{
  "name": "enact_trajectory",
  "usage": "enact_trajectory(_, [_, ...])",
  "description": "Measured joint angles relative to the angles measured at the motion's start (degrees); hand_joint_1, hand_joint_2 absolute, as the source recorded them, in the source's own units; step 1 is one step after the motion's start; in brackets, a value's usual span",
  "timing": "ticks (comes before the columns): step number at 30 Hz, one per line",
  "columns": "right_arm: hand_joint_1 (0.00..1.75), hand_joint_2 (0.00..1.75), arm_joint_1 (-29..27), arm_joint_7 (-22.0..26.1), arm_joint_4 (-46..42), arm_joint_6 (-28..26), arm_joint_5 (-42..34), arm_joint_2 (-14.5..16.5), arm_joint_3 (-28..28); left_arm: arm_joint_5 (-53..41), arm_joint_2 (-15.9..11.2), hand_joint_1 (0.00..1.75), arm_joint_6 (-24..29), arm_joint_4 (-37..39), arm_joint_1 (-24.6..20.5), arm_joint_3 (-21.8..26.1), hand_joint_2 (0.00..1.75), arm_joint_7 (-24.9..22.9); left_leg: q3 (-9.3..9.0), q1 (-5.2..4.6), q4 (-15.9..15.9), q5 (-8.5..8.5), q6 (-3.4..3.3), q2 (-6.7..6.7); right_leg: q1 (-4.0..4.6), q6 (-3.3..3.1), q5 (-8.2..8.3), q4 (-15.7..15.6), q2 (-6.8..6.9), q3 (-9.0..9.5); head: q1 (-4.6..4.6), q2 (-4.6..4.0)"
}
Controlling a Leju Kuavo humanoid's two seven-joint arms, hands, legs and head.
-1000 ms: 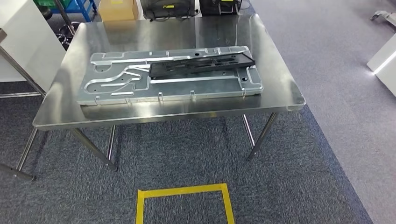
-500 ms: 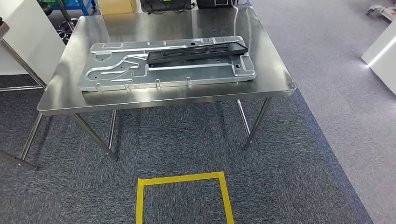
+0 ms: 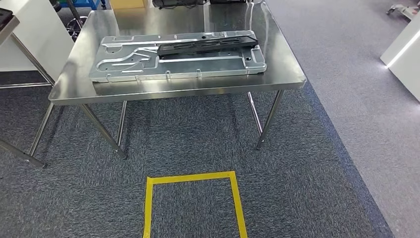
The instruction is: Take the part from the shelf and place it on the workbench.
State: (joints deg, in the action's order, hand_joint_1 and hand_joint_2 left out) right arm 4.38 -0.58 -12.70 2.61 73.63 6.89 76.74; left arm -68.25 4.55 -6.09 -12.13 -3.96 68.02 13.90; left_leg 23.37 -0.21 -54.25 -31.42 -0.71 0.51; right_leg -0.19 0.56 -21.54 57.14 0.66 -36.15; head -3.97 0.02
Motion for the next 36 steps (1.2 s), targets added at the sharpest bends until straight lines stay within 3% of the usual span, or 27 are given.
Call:
enact_trajectory(1, [0.0, 0.0, -0.02, 0.09, 0.01, 0.09, -0.03, 0.04, 0.0, -0.01, -0.02, 0.0, -0.01, 0.01, -0.02, -0.01, 0.0, 0.11, 0.52, 0.04, 0.02, 0.66, -0.47, 0.12, -0.08, 0.35, -0.11, 0.1, -0.12, -0.24, 0.01, 0.0])
enact_trajectory(2, [0.0, 0.0, -0.02, 0.19, 0.02, 0.21, -0.07, 0.07, 0.0, -0.01, -0.07, 0.0, -0.02, 0.01, -0.08, -0.01, 0.0, 0.3, 1.16, 0.15, 0.12, 1.4, -1.02, 0.25, -0.13, 0.64, -1.41, 0.93, -0.28, -0.67, 0.02, 0.0])
enact_trajectory(5, [0.0, 0.0, 0.04, 0.74, 0.09, 0.55, -0.1, 0.15, 0.0, 0.01, -0.24, 0.0, -0.13, -0.01, -0.3, -0.02, 0.0, 0.95, 3.88, 0.24, 0.11, 3.76, -1.88, 0.47, -0.46, 1.3, -10.38, 9.6, -0.6, -2.78, 0.03, 0.0])
enact_trajectory(6, [0.0, 0.0, 0.09, 0.98, 0.15, 0.6, -0.1, 0.16, 0.0, 0.01, -0.28, 0.0, -0.18, -0.01, -0.35, -0.02, 0.0, 1.05, 4.91, 0.21, -0.09, 4.48, -1.84, 0.49, -0.55, 1.51, -12.23, 13.24, -0.59, -3.24, 0.03, 0.0])
enact_trajectory(7, [0.0, 0.0, 0.18, 1.25, 0.21, 0.64, -0.1, 0.17, 0.0, 0.01, -0.32, 0.0, -0.22, 0.0, -0.41, -0.02, 0.0, 1.11, 6.03, 0.19, -0.4, 5.15, -1.76, 0.54, -0.63, 1.68, -12.43, 15.92, -0.59, -3.21, 0.03, 0.0])
enact_trajectory(8, [0.0, 0.0, 0.3, 1.53, 0.25, 0.68, -0.1, 0.17, 0.0, 0.01, -0.36, 0.0, -0.25, 0.0, -0.5, -0.02, 0.0, 1.14, 7.22, 0.2, -0.82, 5.77, -1.64, 0.59, -0.7, 1.79, -11.22, 16.95, -0.58, -2.43, 0.03, 0.0])
enact_trajectory(9, [0.0, 0.0, 0.44, 1.76, 0.28, 0.75, -0.09, 0.17, 0.0, 0.01, -0.37, 0.0, -0.27, 0.0, -0.61, -0.02, 0.0, 1.15, 8.43, 0.21, -1.32, 6.35, -1.5, 0.62, -0.76, 1.81, -9.39, 16.03, -0.58, -0.73, 0.03, 0.0])
enact_trajectory(10, [0.0, 0.0, 0.6, 1.94, 0.28, 0.83, -0.06, 0.17, 0.0, 0.02, -0.38, 0.0, -0.29, 0.0, -0.73, -0.02, 0.0, 1.16, 9.57, 0.22, -1.83, 6.88, -1.34, 0.63, -0.82, 1.72, -7.93, 13.26, -0.58, 1.95, 0.03, 0.0])
enact_trajectory(11, [0.0, 0.0, 0.8, 2.05, 0.28, 0.9, -0.01, 0.17, -0.01, 0.03, -0.38, 0.0, -0.31, 0.0, -0.85, -0.02, 0.0, 1.2, 10.52, 0.14, -2.36, 7.35, -1.12, 0.6, -0.74, 1.52, -7.68, 8.81, -0.59, 5.58, 0.03, 0.0])
enact_trajectory(13, [0.0, 0.0, 1.16, 2.23, 0.28, 1.03, 0.08, 0.17, -0.02, 0.05, -0.37, 0.0, -0.33, 0.01, -1.03, -0.02, 0.0, 1.31, 11.7, 0.03, -3.06, 8.32, -0.56, 0.59, -0.46, 0.88, -9.47, 0.31, -0.63, 11.4, 0.02, 0.0])
enact_trajectory(14, [0.0, 0.0, 1.29, 2.31, 0.29, 1.08, 0.1, 0.17, -0.04, 0.06, -0.36, 0.0, -0.33, 0.02, -1.09, -0.02, 0.0, 1.37, 12.03, 0.03, -3.16, 8.9, -0.22, 0.63, -0.24, 0.52, -10.24, -2.03, -0.64, 12.71, 0.01, 0.0])
enact_trajectory(15, [0.0, 0.0, 1.33, 2.36, 0.3, 1.16, 0.12, 0.19, -0.05, 0.06, -0.37, 0.0, -0.33, 0.02, -1.1, -0.02, 0.0, 1.43, 12.28, 0.06, -3.1, 9.55, 0.14, 0.67, -0.22, 0.11, -10.21, -2.77, -0.65, 12.62, 0.01, 0.0])
enact_trajectory(17, [0.0, 0.0, 1.36, 2.39, 0.36, 1.35, 0.27, 0.23, -0.09, 0.04, -0.41, 0.0, -0.34, 0.02, -1.1, -0.02, 0.0, 1.57, 13.08, 0.28, -3.83, 8.64, 0.77, 0.42, -0.32, -0.85, -8.9, -2.65, -0.34, 11.34, 0.01, 0.0])
enact_trajectory(19, [0.0, 0.0, 1.38, 2.4, 0.39, 1.45, 0.52, 0.25, -0.18, -0.01, -0.44, 0.0, -0.4, 0.02, -1.02, -0.03, 0.0, 1.71, 14.63, 0.46, -8.29, 3.13, 1.22, 0.11, -0.41, -1.67, -7.37, -2.64, -0.01, 9.58, 0.01, 0.0])
enact_trajectory(21, [0.0, 0.0, 1.34, 2.42, 0.39, 1.5, 0.66, 0.2, -0.36, -0.11, -0.44, 0.0, -0.52, 0.02, -1.0, -0.05, 0.0, 1.81, 15.97, 0.56, -15.65, -2.3, 1.57, 0.05, -0.26, -1.93, -5.82, -2.4, 0.05, 7.43, 0.0, 0.0])
enact_trajectory(22, [0.0, 0.0, 1.32, 2.43, 0.39, 1.55, 0.68, 0.17, -0.44, -0.15, -0.44, 0.0, -0.57, 0.02, -1.03, -0.07, 0.0, 1.85, 15.97, 0.62, -18.48, -2.82, 1.69, 0.05, -0.19, -1.91, -5.08, -2.16, 0.05, 6.26, -0.01, 0.0])
enact_trajectory(23, [0.0, 0.0, 1.32, 2.44, 0.39, 1.61, 0.68, 0.16, -0.51, -0.19, -0.45, 0.0, -0.61, 0.02, -1.06, -0.08, 0.0, 1.88, 15.24, 0.67, -19.91, -1.84, 1.75, 0.04, -0.14, -1.84, -4.37, -1.81, 0.05, 5.01, -0.01, 0.0])
enact_trajectory(24, [0.0, 0.0, 1.33, 2.45, 0.39, 1.64, 0.68, 0.16, -0.55, -0.2, -0.46, 0.0, -0.63, 0.02, -1.11, -0.08, 0.0, 1.89, 13.59, 0.7, -19.34, 0.07, 1.72, 0.04, -0.13, -1.71, -3.73, -1.35, 0.04, 3.74, -0.01, 0.0])
enact_trajectory(25, [0.0, 0.0, 1.36, 2.46, 0.39, 1.73, 0.68, 0.17, -0.58, -0.2, -0.49, 0.0, -0.66, 0.01, -1.19, -0.09, 0.0, 1.89, 11.01, 0.71, -16.95, 1.73, 1.6, 0.02, -0.14, -1.53, -3.15, -0.84, 0.02, 2.57, -0.01, 0.0])
enact_trajectory(26, [0.0, 0.0, 1.4, 2.46, 0.39, 1.85, 0.68, 0.19, -0.61, -0.2, -0.54, 0.0, -0.68, 0.01, -1.31, -0.1, 0.0, 1.89, 7.42, 0.66, -12.87, 2.21, 1.38, -0.01, -0.09, -1.3, -2.66, -0.3, 0.0, 1.61, -0.01, 0.0])
enact_trajectory(28, [0.0, 0.0, 1.45, 2.46, 0.4, 2.16, 0.68, 0.23, -0.65, -0.2, -0.63, 0.0, -0.72, -0.01, -1.57, -0.12, 0.0, 1.88, 1.18, 0.47, -4.26, 0.42, 0.81, -0.07, 0.01, -0.7, -1.75, 0.5, 0.03, 0.5, 0.0, 0.0])
enact_trajectory(29, [0.0, 0.0, 1.46, 2.46, 0.41, 2.28, 0.68, 0.26, -0.67, -0.2, -0.66, 0.0, -0.73, -0.01, -1.65, -0.13, 0.0, 1.87, -0.4, 0.33, -1.67, -0.58, 0.46, -0.08, 0.01, -0.35, -1.19, 0.64, 0.08, 0.24, 0.01, 0.0])
enact_trajectory(31, [0.0, 0.0, 1.43, 2.46, 0.41, 2.38, 0.68, 0.24, -0.69, -0.19, -0.64, 0.0, -0.76, 0.0, -1.61, -0.13, 0.0, 1.79, -0.16, 0.26, -0.54, -0.36, -0.3, 0.08, -0.14, 0.41, -0.19, 0.65, 0.08, -0.12, 0.01, 0.0])
enact_trajectory(32, [0.0, 0.0, 1.4, 2.45, 0.41, 2.39, 0.68, 0.22, -0.7, -0.19, -0.62, 0.0, -0.77, 0.01, -1.57, -0.13, 0.0, 1.72, 0.44, 0.3, -0.52, 0.34, -0.81, 0.24, -0.25, 0.72, -0.92, 1.12, -0.06, -0.48, 0.01, 0.0])
enact_trajectory(33, [0.0, 0.0, 1.36, 2.44, 0.41, 2.41, 0.68, 0.2, -0.72, -0.18, -0.61, 0.0, -0.77, 0.01, -1.53, -0.13, 0.0, 1.65, 1.17, 0.35, -0.43, 1.14, -1.25, 0.38, -0.32, 0.95, -2.87, 2.48, -0.23, -1.02, 0.01, 0.0])
enact_trajectory(35, [0.0, 0.0, 1.29, 2.42, 0.41, 2.45, 0.68, 0.17, -0.72, -0.09, -0.63, 0.0, -0.77, 0.02, -1.54, -0.11, 0.0, 1.56, 3.16, 0.29, -0.48, 2.78, -1.83, 0.53, -0.5, 1.27, -9.33, 8.45, -0.47, -2.5, 0.01, 0.0])
enact_trajectory(36, [0.0, 0.0, 1.28, 2.42, 0.41, 2.49, 0.68, 0.18, -0.72, -0.05, -0.67, 0.0, -0.76, 0.02, -1.52, -0.1, 0.0, 1.55, 4.34, 0.2, -0.62, 3.61, -1.86, 0.54, -0.56, 1.44, -11.71, 12.26, -0.5, -3.09, 0.01, 0.0])
